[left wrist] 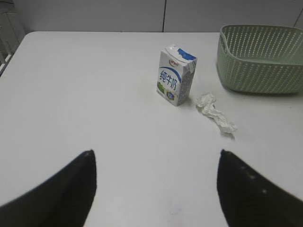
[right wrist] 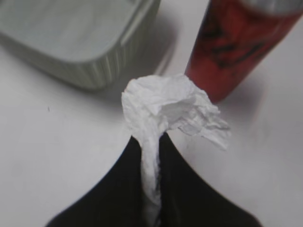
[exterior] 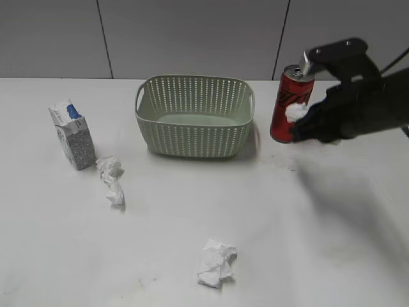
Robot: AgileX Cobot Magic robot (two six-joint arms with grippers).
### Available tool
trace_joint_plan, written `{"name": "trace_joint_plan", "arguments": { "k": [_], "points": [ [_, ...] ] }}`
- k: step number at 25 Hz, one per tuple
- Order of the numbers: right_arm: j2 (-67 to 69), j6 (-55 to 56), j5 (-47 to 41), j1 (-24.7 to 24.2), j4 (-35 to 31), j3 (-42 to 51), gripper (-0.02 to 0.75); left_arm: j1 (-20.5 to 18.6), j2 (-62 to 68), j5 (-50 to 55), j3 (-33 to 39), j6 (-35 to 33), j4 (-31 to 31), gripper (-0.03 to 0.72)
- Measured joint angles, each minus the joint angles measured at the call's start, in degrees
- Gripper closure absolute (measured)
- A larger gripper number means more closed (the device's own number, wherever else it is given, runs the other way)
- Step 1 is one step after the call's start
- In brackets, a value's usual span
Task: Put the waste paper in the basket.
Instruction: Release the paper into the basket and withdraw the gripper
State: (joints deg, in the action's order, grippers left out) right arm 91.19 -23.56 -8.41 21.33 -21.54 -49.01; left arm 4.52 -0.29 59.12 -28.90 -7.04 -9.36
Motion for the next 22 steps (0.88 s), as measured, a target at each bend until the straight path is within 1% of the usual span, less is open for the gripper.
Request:
{"name": "trace_joint_plan", "arguments": {
  "k": [4, 7, 11, 13, 18, 22],
  "points": [
    [-0.5, -1.5, -1.5, 1.9, 0.2, -8.2, 0.710, 0.0, 0.0, 0.0, 0.0, 0.0, 0.0, 0.100],
    [0.8, -5.5, -1.7, 4.8, 0.3, -15.4, 0.710, 0.0, 0.0, 0.0, 0.0, 0.0, 0.0, 0.100],
    [6.4, -9.1, -0.4, 8.1, 0.3, -24.5, 0.710, 0.0, 0.0, 0.0, 0.0, 0.0, 0.0, 0.100],
    [9.8, -9.5, 1.0, 8.5, 0.0, -28.6, 0.710, 0.0, 0.0, 0.0, 0.0, 0.0, 0.0, 0.100],
    [18.2, -9.7, 3.8, 8.9, -2.1, -34.7, 0.710, 0.0, 0.0, 0.0, 0.0, 0.0, 0.0, 0.100],
    [23.2, -9.8, 3.9, 9.8, -2.3, -36.0, 0.708, 0.0, 0.0, 0.0, 0.0, 0.0, 0.0, 0.100]
  ]
}}
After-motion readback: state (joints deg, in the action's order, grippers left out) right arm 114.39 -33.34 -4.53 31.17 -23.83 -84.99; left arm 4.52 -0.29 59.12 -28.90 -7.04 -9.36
